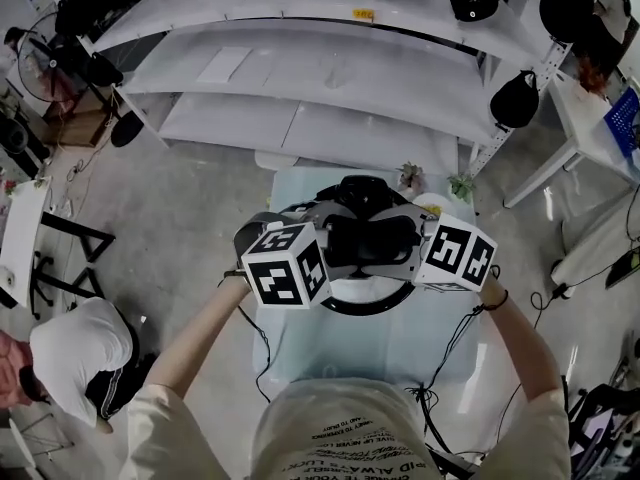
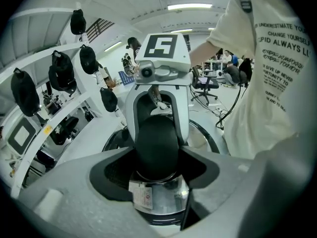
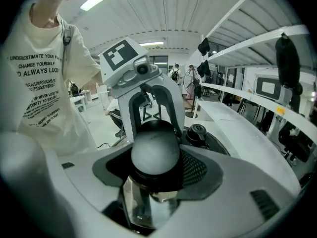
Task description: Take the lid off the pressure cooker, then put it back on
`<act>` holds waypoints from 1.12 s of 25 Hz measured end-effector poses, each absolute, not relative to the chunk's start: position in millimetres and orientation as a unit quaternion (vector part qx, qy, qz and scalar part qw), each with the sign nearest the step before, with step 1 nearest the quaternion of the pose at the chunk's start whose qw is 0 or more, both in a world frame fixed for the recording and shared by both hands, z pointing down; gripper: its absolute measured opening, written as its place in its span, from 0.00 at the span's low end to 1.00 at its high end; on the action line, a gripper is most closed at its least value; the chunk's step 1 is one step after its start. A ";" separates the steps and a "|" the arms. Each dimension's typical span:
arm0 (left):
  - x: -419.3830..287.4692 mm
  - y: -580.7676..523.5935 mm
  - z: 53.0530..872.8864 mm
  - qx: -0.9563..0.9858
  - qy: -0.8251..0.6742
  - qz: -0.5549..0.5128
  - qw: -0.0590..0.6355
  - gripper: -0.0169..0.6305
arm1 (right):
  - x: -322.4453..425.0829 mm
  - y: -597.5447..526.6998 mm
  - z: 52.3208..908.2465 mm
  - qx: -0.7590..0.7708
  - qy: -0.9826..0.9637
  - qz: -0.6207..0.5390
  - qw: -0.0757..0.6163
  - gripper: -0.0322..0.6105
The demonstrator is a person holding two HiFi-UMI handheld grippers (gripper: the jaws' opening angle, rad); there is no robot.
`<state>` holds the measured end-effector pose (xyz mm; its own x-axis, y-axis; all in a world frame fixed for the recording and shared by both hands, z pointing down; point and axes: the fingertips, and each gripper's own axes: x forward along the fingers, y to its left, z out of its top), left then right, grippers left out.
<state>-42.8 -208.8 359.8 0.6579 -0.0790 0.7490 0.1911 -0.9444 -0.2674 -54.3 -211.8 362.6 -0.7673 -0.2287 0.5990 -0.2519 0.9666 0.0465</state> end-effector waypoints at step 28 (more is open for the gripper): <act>-42.0 -231.2 387.1 -0.891 -0.041 -0.433 0.130 0.46 | -54.2 -234.2 390.8 0.099 -0.946 0.067 0.300 0.48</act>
<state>-42.0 -231.2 387.1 0.6216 -0.0397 0.7824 0.1848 -0.9631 -0.1957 -54.2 -234.2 390.8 -0.8003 -0.1475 0.5812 -0.2279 0.9714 -0.0673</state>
